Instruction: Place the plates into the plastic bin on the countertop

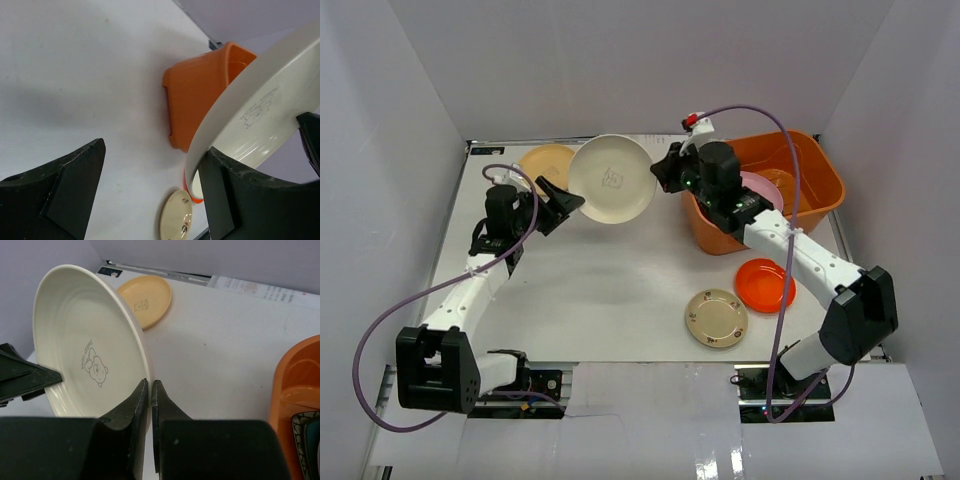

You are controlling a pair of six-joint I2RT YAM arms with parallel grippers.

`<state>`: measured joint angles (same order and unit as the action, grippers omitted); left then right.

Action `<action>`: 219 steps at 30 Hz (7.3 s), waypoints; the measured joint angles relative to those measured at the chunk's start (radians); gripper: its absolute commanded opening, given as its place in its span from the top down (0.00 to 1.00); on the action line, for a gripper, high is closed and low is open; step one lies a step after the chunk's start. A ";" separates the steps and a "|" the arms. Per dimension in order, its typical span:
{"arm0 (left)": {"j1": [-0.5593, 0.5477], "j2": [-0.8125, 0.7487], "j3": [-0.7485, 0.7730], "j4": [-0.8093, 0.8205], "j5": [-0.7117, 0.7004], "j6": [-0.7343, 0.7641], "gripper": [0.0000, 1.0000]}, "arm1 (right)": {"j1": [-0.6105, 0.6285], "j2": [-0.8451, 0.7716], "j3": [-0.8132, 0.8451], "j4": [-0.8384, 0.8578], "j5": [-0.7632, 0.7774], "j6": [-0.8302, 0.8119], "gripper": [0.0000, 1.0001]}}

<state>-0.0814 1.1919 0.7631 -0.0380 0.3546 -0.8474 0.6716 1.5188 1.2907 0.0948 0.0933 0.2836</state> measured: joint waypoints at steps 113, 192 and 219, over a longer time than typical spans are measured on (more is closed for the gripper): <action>-0.779 0.395 0.079 0.052 -0.138 0.058 0.30 | -0.848 -0.070 -0.266 -0.092 -0.155 0.198 0.16; -0.610 -0.285 0.019 -0.199 -0.520 0.176 1.00 | -0.573 -0.968 -1.001 -0.532 -0.541 0.341 0.92; -0.594 -0.072 0.254 -0.252 -0.510 0.228 1.00 | -0.750 -0.086 -0.188 -0.243 -0.202 0.183 0.92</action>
<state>-0.6750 1.1202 1.0176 -0.2901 -0.1551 -0.6197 -0.0780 1.4330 1.1030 -0.1486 -0.1089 0.4671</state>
